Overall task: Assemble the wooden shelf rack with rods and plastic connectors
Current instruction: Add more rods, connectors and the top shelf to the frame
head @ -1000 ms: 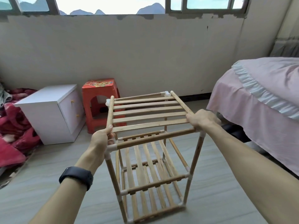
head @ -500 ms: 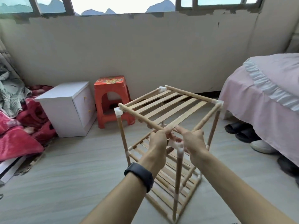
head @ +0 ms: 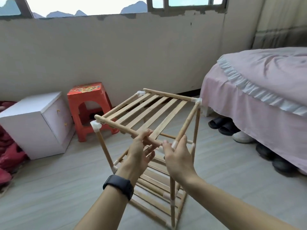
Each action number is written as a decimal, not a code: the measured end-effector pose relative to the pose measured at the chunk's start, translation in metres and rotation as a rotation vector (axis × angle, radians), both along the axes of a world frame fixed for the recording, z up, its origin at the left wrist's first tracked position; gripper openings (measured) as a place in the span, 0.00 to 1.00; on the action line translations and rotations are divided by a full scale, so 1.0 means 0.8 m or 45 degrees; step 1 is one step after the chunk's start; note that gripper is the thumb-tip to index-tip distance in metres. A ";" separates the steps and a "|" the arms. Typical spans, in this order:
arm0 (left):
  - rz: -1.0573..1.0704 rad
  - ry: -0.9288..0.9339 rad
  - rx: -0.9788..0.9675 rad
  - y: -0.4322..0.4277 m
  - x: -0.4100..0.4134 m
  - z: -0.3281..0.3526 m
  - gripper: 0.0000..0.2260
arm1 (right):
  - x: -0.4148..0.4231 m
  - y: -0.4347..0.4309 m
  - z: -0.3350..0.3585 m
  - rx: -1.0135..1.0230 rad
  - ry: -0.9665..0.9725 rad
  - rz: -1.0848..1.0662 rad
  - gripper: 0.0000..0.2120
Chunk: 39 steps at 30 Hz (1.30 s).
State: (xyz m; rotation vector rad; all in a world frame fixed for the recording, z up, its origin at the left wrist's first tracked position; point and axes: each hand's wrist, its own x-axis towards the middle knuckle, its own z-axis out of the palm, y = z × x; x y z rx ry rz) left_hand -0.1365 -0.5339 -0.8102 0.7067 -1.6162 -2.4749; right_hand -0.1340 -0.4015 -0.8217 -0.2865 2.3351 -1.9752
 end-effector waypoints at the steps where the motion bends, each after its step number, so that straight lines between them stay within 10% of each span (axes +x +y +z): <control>1: -0.021 0.016 -0.010 0.000 0.002 0.001 0.08 | -0.003 0.001 -0.001 0.052 0.050 -0.007 0.31; 14: 0.011 0.019 -0.126 0.067 -0.003 0.008 0.14 | -0.103 0.052 -0.004 0.090 0.134 -0.113 0.12; 20: -0.046 0.434 -1.705 0.018 0.017 -0.006 0.08 | -0.105 0.065 -0.026 -0.011 0.087 -0.080 0.21; 25: 0.000 0.567 -2.635 -0.002 -0.016 0.011 0.24 | -0.101 0.056 -0.026 -0.040 0.059 -0.073 0.21; 39: -0.150 0.441 -2.595 0.038 -0.038 -0.016 0.19 | -0.114 0.061 -0.022 -0.179 -0.023 -0.054 0.23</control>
